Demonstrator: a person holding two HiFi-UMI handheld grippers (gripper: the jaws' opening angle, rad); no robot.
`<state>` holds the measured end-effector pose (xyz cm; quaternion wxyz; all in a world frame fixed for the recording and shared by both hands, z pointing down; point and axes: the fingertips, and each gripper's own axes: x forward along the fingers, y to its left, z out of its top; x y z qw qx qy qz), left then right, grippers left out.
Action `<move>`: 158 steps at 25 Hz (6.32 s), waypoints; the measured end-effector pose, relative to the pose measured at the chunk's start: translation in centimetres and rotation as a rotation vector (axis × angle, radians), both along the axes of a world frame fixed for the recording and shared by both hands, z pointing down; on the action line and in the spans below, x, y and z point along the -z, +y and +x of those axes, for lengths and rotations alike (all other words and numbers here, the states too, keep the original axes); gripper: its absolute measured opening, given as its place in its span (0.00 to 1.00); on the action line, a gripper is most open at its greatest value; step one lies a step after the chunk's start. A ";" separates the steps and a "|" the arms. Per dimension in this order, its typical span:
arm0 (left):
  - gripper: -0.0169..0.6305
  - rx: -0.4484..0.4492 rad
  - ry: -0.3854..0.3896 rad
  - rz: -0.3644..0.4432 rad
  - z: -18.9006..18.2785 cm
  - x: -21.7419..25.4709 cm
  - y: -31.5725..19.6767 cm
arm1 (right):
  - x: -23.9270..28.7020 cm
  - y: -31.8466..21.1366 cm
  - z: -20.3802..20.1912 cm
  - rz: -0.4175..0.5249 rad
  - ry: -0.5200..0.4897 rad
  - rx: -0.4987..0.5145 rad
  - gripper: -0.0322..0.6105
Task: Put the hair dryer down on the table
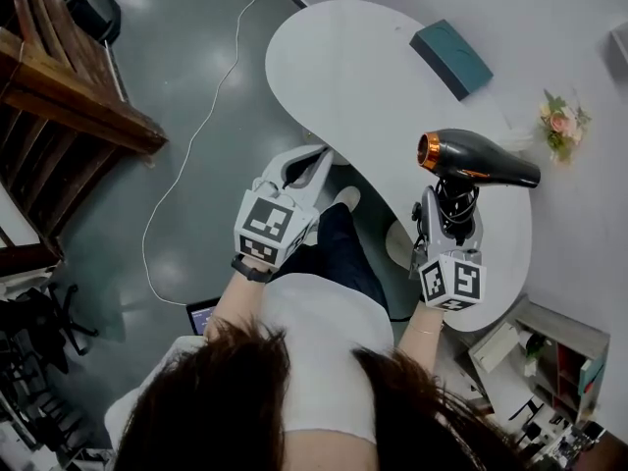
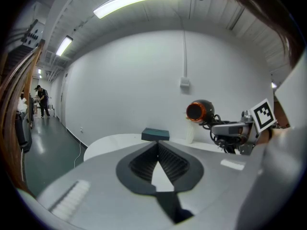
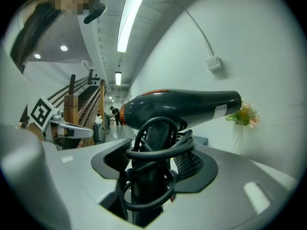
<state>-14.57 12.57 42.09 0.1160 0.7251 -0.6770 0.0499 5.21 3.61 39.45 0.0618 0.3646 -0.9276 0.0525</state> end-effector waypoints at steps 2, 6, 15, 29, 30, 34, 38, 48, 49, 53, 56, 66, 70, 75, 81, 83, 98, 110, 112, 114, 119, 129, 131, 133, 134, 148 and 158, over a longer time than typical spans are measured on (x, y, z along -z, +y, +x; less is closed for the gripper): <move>0.12 -0.007 0.000 -0.001 -0.2 -0.2 -1.2 | -0.2 -1.2 0.0 -0.001 0.002 -0.011 0.48; 0.12 -0.035 -0.005 -0.002 -0.8 -0.3 -4.5 | -0.6 -4.1 -0.3 -0.010 -0.003 -0.040 0.48; 0.12 -0.153 -0.035 0.022 -1.0 1.7 -15.5 | -0.1 -12.3 -0.2 -0.020 -0.018 -0.135 0.48; 0.12 -0.357 -0.057 0.051 3.6 3.3 -25.5 | 0.9 -17.7 4.6 -0.008 -0.039 -0.325 0.48; 0.12 -0.377 -0.056 0.050 4.2 3.3 -26.0 | 0.9 -17.7 5.0 -0.010 -0.038 -0.341 0.48; 0.12 -0.467 -0.061 0.049 6.7 3.6 -28.1 | 1.1 -17.7 6.9 -0.012 -0.048 -0.416 0.48; 0.12 -0.569 -0.061 0.046 9.2 3.7 -30.0 | 1.3 -17.8 8.9 -0.011 -0.052 -0.506 0.48; 0.12 -0.692 -0.043 0.048 12.5 3.4 -33.3 | 1.4 -18.7 11.3 -0.020 -0.040 -0.614 0.48; 0.12 -0.698 -0.043 0.046 12.7 3.4 -33.3 | 1.4 -18.7 11.4 -0.022 -0.038 -0.618 0.48; 0.12 -0.715 -0.042 0.032 13.0 2.8 -33.7 | 1.1 -19.2 11.3 -0.035 -0.031 -0.620 0.48; 0.12 -0.719 -0.040 0.019 13.0 2.3 -34.3 | 0.6 -19.6 11.1 -0.048 -0.024 -0.615 0.48; 0.12 -0.719 -0.032 -0.012 13.1 0.7 -35.0 | -2.0 -19.6 10.1 -0.116 -0.003 -0.599 0.48; 0.12 -0.724 -0.018 -0.017 13.5 0.0 -34.9 | -3.7 -19.4 9.7 -0.153 -0.001 -0.592 0.48; 0.12 -0.722 -0.012 -0.023 13.6 -1.1 -34.7 | -6.3 -19.5 8.8 -0.209 -0.004 -0.576 0.48; 0.12 -0.706 -0.034 -0.039 13.2 -2.7 -35.1 | -9.2 -19.9 7.8 -0.265 0.006 -0.555 0.48; 0.12 -0.702 -0.036 -0.049 13.0 -3.2 -35.0 | -10.3 -20.0 7.5 -0.289 0.009 -0.551 0.48; 0.12 -0.700 -0.025 -0.135 12.7 -7.3 -33.6 | -17.0 -19.7 6.4 -0.437 0.030 -0.541 0.47; 0.12 -0.722 -0.025 -0.162 13.4 -8.9 -33.4 | -21.4 -19.1 5.7 -0.528 0.093 -0.533 0.47; 0.12 -0.728 -0.025 -0.165 13.5 -9.1 -33.4 | -21.7 -19.2 5.6 -0.534 0.100 -0.534 0.47; 0.12 -0.731 -0.025 -0.169 13.5 -9.3 -33.5 | -22.1 -19.2 5.5 -0.537 0.111 -0.530 0.47; 0.12 -0.727 -0.021 -0.181 13.6 -9.8 -33.7 | -22.6 -19.2 5.4 -0.527 0.127 -0.526 0.47; 0.12 -0.730 -0.006 -0.185 14.6 -10.0 -33.6 | -23.4 -19.1 5.0 -0.542 0.130 -0.508 0.47; 0.12 -0.735 -0.004 -0.184 15.0 -10.0 -33.5 | -23.4 -19.0 5.0 -0.547 0.119 -0.498 0.47; 0.12 -0.740 -0.002 -0.184 15.2 -9.9 -33.4 | -23.5 -19.0 4.9 -0.551 0.111 -0.488 0.48; 0.12 -0.742 -0.002 -0.185 15.3 -9.9 -33.3 | -23.6 -19.0 4.9 -0.556 0.109 -0.485 0.48; 0.12 -0.740 -0.008 -0.181 15.5 -9.8 -32.5 | -24.2 -17.9 5.2 -0.628 0.063 -0.488 0.54; 0.12 -0.746 -0.009 -0.162 16.0 -9.0 -32.2 | -22.6 -17.1 6.5 -0.612 0.038 -0.518 0.59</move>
